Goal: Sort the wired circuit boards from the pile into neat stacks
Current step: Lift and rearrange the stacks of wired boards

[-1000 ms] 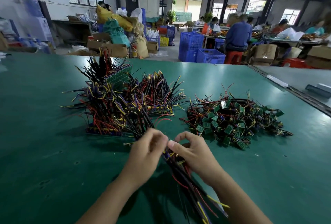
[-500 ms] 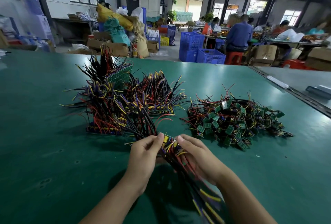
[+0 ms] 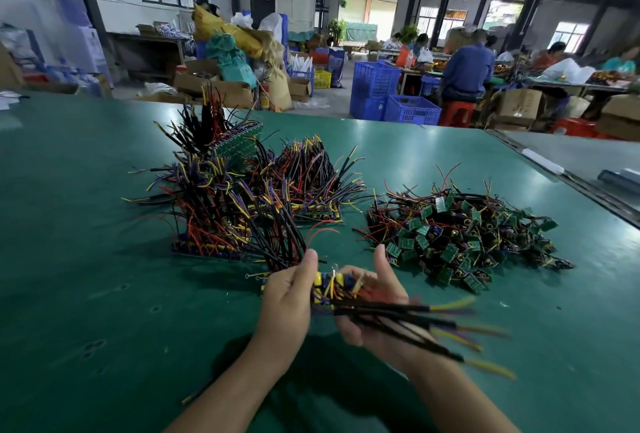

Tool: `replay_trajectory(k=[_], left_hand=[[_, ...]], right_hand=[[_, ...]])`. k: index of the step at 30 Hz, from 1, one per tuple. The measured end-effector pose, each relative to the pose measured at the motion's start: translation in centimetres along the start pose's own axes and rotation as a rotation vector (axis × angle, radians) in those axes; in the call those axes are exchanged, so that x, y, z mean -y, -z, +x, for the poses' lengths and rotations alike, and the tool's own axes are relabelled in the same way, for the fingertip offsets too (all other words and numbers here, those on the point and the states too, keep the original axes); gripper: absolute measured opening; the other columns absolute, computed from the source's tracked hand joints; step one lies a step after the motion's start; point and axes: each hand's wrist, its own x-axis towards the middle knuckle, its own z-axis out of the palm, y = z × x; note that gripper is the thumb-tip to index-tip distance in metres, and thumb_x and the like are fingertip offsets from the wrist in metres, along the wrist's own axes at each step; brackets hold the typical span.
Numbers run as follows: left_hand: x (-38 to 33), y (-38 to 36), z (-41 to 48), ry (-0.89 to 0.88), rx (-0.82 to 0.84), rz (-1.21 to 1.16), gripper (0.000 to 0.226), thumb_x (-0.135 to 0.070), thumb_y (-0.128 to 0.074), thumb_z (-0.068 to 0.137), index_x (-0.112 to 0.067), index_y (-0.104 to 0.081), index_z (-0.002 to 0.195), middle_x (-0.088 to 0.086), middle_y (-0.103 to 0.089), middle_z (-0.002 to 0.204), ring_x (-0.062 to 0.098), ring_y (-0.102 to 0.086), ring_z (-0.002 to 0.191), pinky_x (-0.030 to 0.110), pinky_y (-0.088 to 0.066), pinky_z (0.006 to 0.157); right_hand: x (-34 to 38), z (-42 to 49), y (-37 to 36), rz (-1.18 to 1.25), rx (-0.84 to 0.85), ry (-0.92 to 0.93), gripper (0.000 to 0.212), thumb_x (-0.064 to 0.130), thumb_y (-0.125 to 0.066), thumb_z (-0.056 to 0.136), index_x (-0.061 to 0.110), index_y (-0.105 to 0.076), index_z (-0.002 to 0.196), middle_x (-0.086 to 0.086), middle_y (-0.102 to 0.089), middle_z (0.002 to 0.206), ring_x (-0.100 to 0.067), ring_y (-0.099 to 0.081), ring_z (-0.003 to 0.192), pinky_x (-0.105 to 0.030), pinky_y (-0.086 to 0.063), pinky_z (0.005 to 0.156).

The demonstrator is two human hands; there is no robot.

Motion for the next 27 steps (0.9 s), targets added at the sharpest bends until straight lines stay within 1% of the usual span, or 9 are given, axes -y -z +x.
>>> replay_trajectory(k=[4,7,9,12,14,17,19,23,27], left_hand=[[0.7,-0.2,0.2,0.085,-0.166,-0.129,0.067,-0.052,-0.042,0.09,0.005,-0.054,0.056,0.017,-0.049,0.048,0.02,-0.047,0.042,0.031,-0.04,0.047],[1.4,0.1,0.2,0.022,-0.251,0.011,0.076,-0.057,-0.039,0.091,0.012,-0.048,0.061,0.017,-0.047,0.055,0.024,-0.043,0.05,0.041,-0.037,0.05],[1.4,0.0,0.0,-0.022,-0.274,0.062,0.076,-0.059,-0.038,0.093,0.008,-0.042,0.056,0.016,-0.043,0.051,0.023,-0.041,0.047,0.039,-0.036,0.048],[1.1,-0.5,-0.1,-0.034,-0.277,0.083,0.077,-0.061,-0.038,0.092,0.008,-0.04,0.057,0.017,-0.04,0.051,0.025,-0.035,0.048,0.04,-0.034,0.048],[1.1,-0.6,-0.1,-0.063,-0.294,0.091,0.059,-0.055,-0.037,0.09,-0.014,-0.04,0.047,-0.002,-0.038,0.045,0.014,-0.035,0.046,0.032,-0.03,0.047],[1.6,-0.6,-0.2,-0.089,-0.262,0.112,0.055,-0.047,-0.036,0.093,-0.022,-0.047,0.046,-0.012,-0.04,0.045,0.004,-0.033,0.047,0.021,-0.029,0.047],[1.9,-0.7,-0.2,-0.048,-0.204,0.086,0.058,-0.048,-0.035,0.096,-0.011,-0.061,0.06,0.0,-0.053,0.06,0.011,-0.046,0.06,0.026,-0.037,0.06],[1.4,-1.1,-0.5,-0.048,-0.154,0.037,0.061,-0.037,-0.034,0.101,-0.006,-0.053,0.052,-0.011,-0.051,0.052,0.003,-0.044,0.05,0.022,-0.038,0.054],[1.7,-1.3,-0.3,-0.071,-0.183,0.099,0.069,-0.048,-0.034,0.096,0.008,-0.047,0.059,0.007,-0.043,0.058,0.014,-0.038,0.056,0.033,-0.033,0.057]], right_hand=[[-1.2,0.1,-0.7,0.097,0.073,0.101,0.027,0.031,-0.051,0.081,0.007,-0.063,0.086,-0.014,-0.066,0.073,-0.021,-0.058,0.058,-0.028,-0.049,0.055],[-2.1,0.5,-1.1,-0.027,0.059,0.164,0.028,0.021,-0.065,0.071,0.002,-0.061,0.091,-0.012,-0.063,0.075,-0.021,-0.056,0.059,-0.028,-0.047,0.056],[-2.7,0.7,-1.2,-0.09,-0.021,0.202,0.023,0.028,-0.069,0.071,0.008,-0.066,0.083,-0.008,-0.059,0.068,-0.018,-0.053,0.056,-0.027,-0.045,0.052],[-3.1,1.1,-1.5,-0.017,-0.119,0.229,0.026,0.03,-0.061,0.08,0.017,-0.065,0.102,-0.006,-0.059,0.065,-0.016,-0.054,0.053,-0.025,-0.043,0.047],[-3.0,1.4,-1.7,-0.063,-0.205,0.234,0.031,0.037,-0.059,0.078,0.031,-0.068,0.107,-0.006,-0.064,0.068,-0.017,-0.058,0.054,-0.025,-0.044,0.047],[-3.0,1.4,-1.7,-0.235,-0.324,0.292,0.035,0.051,-0.06,0.071,0.034,-0.073,0.098,-0.008,-0.071,0.091,-0.02,-0.066,0.076,-0.035,-0.052,0.067],[-3.0,1.2,-1.9,-0.262,-0.344,0.323,0.031,0.054,-0.061,0.07,0.035,-0.074,0.091,-0.005,-0.072,0.088,-0.019,-0.066,0.079,-0.038,-0.052,0.073],[-2.8,1.0,-2.5,-0.265,-0.415,0.35,0.025,0.047,-0.054,0.082,0.031,-0.073,0.078,-0.001,-0.069,0.071,-0.016,-0.062,0.064,-0.029,-0.051,0.058],[-2.7,1.1,-2.5,-0.229,-0.436,0.344,0.027,0.029,-0.048,0.09,0.025,-0.07,0.074,-0.002,-0.059,0.056,-0.013,-0.049,0.043,-0.019,-0.036,0.041]])
